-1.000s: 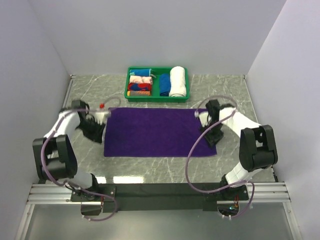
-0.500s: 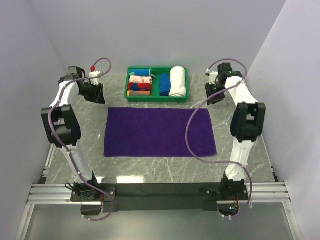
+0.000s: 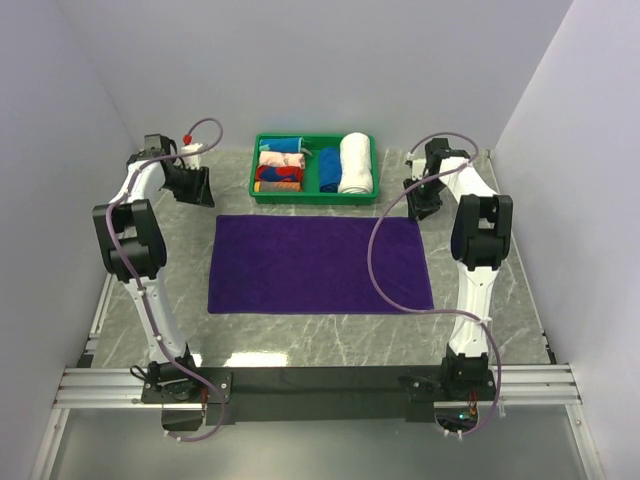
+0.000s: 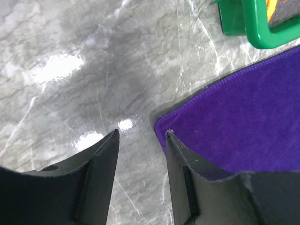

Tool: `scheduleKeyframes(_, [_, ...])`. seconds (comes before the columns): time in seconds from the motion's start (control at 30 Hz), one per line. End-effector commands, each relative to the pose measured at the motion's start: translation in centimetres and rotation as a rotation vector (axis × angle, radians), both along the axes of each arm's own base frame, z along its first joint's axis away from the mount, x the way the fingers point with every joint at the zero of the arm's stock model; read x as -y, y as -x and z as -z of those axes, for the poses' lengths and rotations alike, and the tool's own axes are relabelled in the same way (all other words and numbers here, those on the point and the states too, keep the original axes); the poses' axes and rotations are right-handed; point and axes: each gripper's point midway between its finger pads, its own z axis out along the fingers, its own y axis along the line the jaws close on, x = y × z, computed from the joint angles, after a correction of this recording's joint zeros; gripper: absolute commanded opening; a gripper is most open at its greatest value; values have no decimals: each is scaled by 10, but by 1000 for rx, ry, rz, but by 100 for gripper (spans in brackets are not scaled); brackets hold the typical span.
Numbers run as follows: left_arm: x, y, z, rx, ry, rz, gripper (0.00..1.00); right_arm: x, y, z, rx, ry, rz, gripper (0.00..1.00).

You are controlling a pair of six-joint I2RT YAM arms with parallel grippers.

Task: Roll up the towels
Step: Fold the towel

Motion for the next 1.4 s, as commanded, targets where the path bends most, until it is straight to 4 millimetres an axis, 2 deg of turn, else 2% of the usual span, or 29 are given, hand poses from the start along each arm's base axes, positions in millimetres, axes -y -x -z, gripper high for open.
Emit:
scheduleKeyframes(0.0, [11,-11,-5,41,-15,43,50,1,-13,2,32,30,15,43])
scheduleKeyframes(0.17, [14,-14,4,46,-49,48,50,-4,-15,17,4,22,19,43])
scheduleKeyframes(0.33, [21,-12,17,13,-57,57,49,-10,-18,16,7,13,14,36])
scheduleKeyframes(0.57, [29,-9,29,-7,-86,65,50,-13,-9,14,-9,-4,-16,0])
scheduleKeyframes(0.8, [29,-13,40,-23,-111,71,49,-15,-9,4,19,-18,-20,0])
scheduleKeyframes(0.93, [32,-6,46,-54,-96,88,48,-16,-11,-3,29,-21,-17,0])
scheduleKeyframes(1.17, [43,4,45,-87,-21,109,41,-16,-12,-4,28,-23,-13,0])
scheduleKeyframes(1.37, [44,8,38,-96,30,111,43,-16,-11,-6,31,-22,-11,0])
